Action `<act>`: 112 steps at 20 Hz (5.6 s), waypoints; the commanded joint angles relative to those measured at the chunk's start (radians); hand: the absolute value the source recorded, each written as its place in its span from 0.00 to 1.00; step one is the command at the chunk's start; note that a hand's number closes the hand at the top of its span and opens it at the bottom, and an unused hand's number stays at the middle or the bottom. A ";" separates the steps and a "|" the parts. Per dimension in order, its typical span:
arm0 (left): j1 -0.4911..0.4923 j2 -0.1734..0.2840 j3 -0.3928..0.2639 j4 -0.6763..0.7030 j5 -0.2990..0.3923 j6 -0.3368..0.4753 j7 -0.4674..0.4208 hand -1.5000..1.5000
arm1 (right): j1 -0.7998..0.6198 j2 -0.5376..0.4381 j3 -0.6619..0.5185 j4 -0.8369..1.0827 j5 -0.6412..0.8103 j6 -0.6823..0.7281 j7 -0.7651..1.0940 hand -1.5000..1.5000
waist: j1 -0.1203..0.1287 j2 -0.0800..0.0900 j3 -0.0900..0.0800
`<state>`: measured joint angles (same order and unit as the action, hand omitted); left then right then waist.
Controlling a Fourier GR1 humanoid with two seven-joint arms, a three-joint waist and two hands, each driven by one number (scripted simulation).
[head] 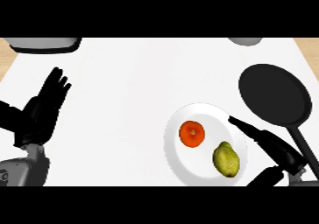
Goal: Pick the pear from the plate and place it in the pan
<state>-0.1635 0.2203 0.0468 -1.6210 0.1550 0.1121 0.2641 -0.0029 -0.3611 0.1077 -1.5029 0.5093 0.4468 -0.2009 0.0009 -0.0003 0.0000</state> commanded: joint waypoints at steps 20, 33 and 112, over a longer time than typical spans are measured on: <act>-0.005 -0.072 0.016 -0.003 -0.069 -0.013 0.017 0.50 | -0.110 0.165 0.025 0.146 0.124 -0.068 -0.115 1.00 | 0.001 0.000 0.000; -0.001 -0.066 0.060 0.025 -0.052 -0.058 -0.026 0.50 | -0.081 0.180 -0.083 0.237 0.088 -0.195 -0.260 1.00 | -0.003 -0.001 0.000; -0.019 -0.074 0.063 0.017 -0.061 -0.083 -0.007 0.50 | -0.735 -0.329 -0.893 1.289 0.080 -0.364 -0.441 0.00 | 0.017 0.011 0.004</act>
<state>-0.1772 0.1335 0.0950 -1.6099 0.0789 0.0404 0.2468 -0.7402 -0.6197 -0.7062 -0.2422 0.6805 -0.0474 -0.6149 0.0254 0.0128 0.0045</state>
